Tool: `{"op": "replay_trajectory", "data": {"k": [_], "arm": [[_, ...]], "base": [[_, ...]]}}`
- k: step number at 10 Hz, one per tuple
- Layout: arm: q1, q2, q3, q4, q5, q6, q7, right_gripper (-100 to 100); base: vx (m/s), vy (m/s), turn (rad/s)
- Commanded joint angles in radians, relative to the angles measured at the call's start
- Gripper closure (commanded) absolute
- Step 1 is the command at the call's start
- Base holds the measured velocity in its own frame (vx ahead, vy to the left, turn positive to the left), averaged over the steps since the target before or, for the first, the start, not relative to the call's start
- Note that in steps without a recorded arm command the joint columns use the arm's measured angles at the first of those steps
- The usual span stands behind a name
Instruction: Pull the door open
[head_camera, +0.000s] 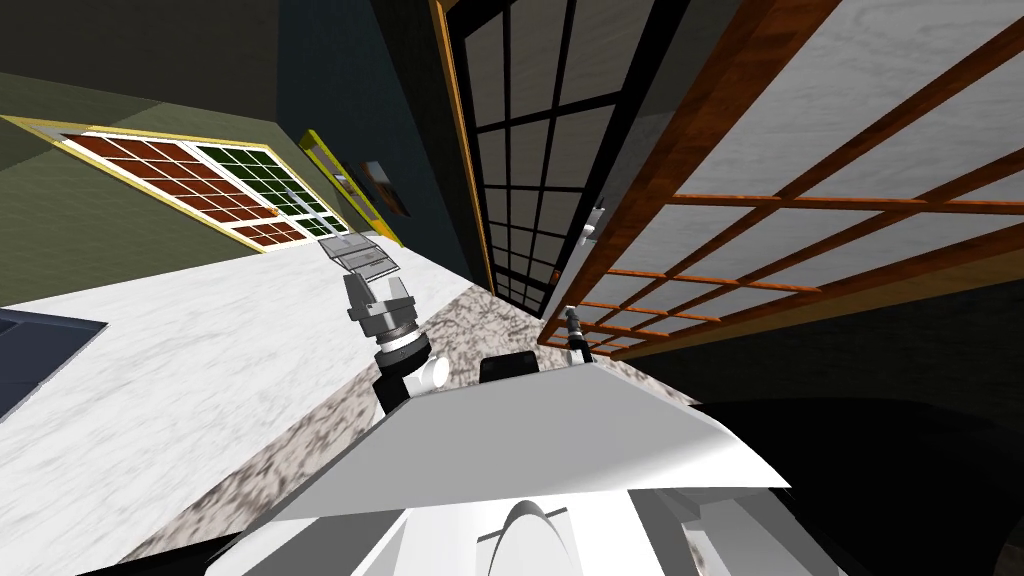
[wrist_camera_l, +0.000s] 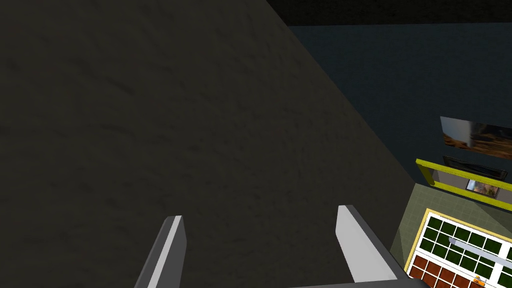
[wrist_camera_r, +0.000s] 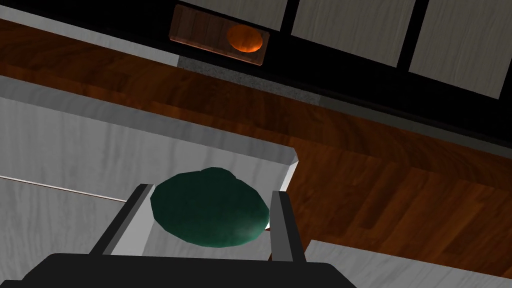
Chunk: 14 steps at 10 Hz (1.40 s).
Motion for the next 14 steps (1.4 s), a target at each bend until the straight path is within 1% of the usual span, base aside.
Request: {"op": "replay_trajectory", "data": {"k": [1, 2, 4, 5, 6, 7, 8, 9, 10, 11, 13, 14], "arm": [[-0.002, 0.001, 0.001, 0.004, -0.004, -0.001, -0.028, 100], [-0.006, 0.001, 0.003, 0.009, -0.009, -0.002, -0.068, 100], [-0.011, 0.001, 0.005, 0.013, -0.015, -0.002, -0.111, 100], [-0.016, 0.001, 0.007, 0.018, -0.021, -0.003, -0.144, 100], [-0.016, 0.001, 0.007, 0.018, -0.021, -0.003, -0.153, 100], [-0.02, 0.0, 0.008, 0.023, -0.027, -0.004, -0.19, 100], [-0.02, 0.0, 0.008, 0.023, -0.027, -0.004, -0.195, 100], [-0.025, 0.0, 0.01, 0.027, -0.033, -0.005, -0.234, 100], [-0.025, 0.0, 0.01, 0.027, -0.033, -0.005, -0.237, 100], [-0.03, 0.0, 0.012, 0.032, -0.038, -0.006, -0.277, 100], [-0.034, 0.0, 0.014, 0.037, -0.044, -0.007, -0.321, 100], [-0.039, 0.0, 0.016, 0.041, -0.05, -0.007, -0.354, 100]], "base": [[-0.029, -0.011, 0.025], [-0.04, -0.008, 0.05], [-0.045, -0.014, 0.048], [-0.036, -0.013, 0.04], [-0.031, -0.006, 0.026], [-0.037, -0.015, 0.04], [-0.037, -0.014, 0.03], [-0.044, -0.005, 0.055], [-0.033, -0.005, 0.02], [-0.034, -0.003, 0.041], [-0.048, -0.01, 0.048], [-0.043, -0.011, 0.042]]}}
